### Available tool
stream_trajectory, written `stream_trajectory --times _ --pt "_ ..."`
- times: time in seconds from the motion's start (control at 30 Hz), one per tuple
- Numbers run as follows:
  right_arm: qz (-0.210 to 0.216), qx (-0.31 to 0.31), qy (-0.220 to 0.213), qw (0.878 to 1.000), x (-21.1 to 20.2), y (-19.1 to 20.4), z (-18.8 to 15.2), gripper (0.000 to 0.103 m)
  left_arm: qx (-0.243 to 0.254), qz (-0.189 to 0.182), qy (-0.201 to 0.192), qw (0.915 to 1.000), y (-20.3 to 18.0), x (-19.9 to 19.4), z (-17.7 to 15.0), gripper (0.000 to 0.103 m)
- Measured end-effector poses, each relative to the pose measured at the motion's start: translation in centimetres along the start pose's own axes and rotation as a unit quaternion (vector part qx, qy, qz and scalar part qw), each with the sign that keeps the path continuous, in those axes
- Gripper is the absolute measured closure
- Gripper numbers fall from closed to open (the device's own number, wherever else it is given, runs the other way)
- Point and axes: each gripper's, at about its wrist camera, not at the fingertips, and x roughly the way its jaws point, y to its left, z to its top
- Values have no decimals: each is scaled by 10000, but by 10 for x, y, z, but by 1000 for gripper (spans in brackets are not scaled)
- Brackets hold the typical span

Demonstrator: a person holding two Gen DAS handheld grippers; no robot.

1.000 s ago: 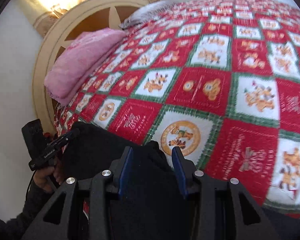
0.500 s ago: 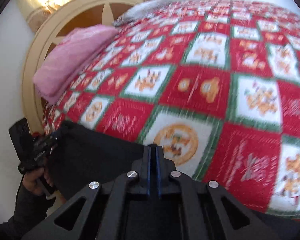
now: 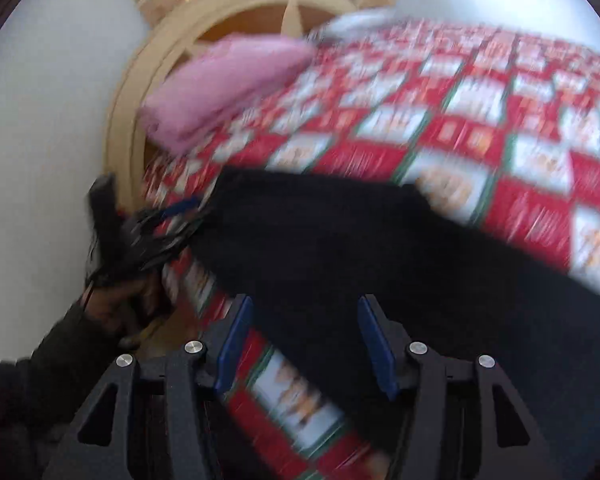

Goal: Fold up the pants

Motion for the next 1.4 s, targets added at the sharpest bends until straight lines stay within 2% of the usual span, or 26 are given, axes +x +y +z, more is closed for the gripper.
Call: stream_trajectory --times 0.07,0.17,0.27,0.43,0.53,0.63,0.73,0.77,0.83,0.87,0.9,1.0,1.13,1.2,1.27,1.3,1.33,1.4 --pt "-1 69 310 9995 19 -2 -17 46 -204 -18 13 9998 3 -1 -4 28" --pt "-36 -105 116 9999 20 0 -26 46 -226 -18 17 9997 4 -7 -3 28" --pt "-38 30 -54 10000 2 -3 -20 46 -127 95 -145 9998 -3 -19 6 28" --pt "-643 187 -808 9945 -74 -23 -26 46 -30 -239 -398 9989 -29 -39 29 27" --pt "-1211 607 -1248 9829 -134 -51 -40 46 57 -651 -379 9971 -49 -41 38 23" --pt "-2052 1057 -1648 9589 -205 -92 -59 47 288 -776 -297 9961 -69 -31 41 23" --pt "-3012 1843 -2062 9126 -286 -145 -92 48 308 -807 -156 9961 -78 -16 38 23" --pt "-3361 2149 -2211 8899 -319 -168 -109 48 284 -799 -118 9963 -79 -11 36 23" --pt "-3614 2544 -2274 8677 -354 -198 -129 49 232 -702 31 9973 -80 -1 31 23" --pt "-3826 2819 -2261 8503 -374 -219 -142 49 193 -690 84 9974 -79 2 29 23" --pt "-3877 3017 -2207 8426 -385 -235 -151 49 172 -635 100 9978 -78 4 25 23" --pt "-3617 3458 -2161 8384 -401 -271 -169 51 125 -421 183 9989 -72 7 18 23" --pt "-3337 3512 -1820 8557 -386 -288 -170 54 -32 -463 133 9988 -61 4 15 23" --pt "-3303 3505 -1623 8612 -375 -292 -171 63 -40 -469 119 9988 -62 3 15 23" --pt "-3136 3446 -1517 8717 -367 -290 -173 78 -16 -451 123 9989 -62 5 15 23" --pt "-3197 3370 -1500 8728 -366 -286 -174 84 -7 -442 115 9990 -63 6 15 23" --pt "-3297 3304 -1469 8721 -364 -283 -174 95 -10 -443 110 9990 -62 6 15 22" --pt "-3458 3207 -1456 8697 -365 -278 -170 99 -14 -451 110 9989 -63 6 14 22"
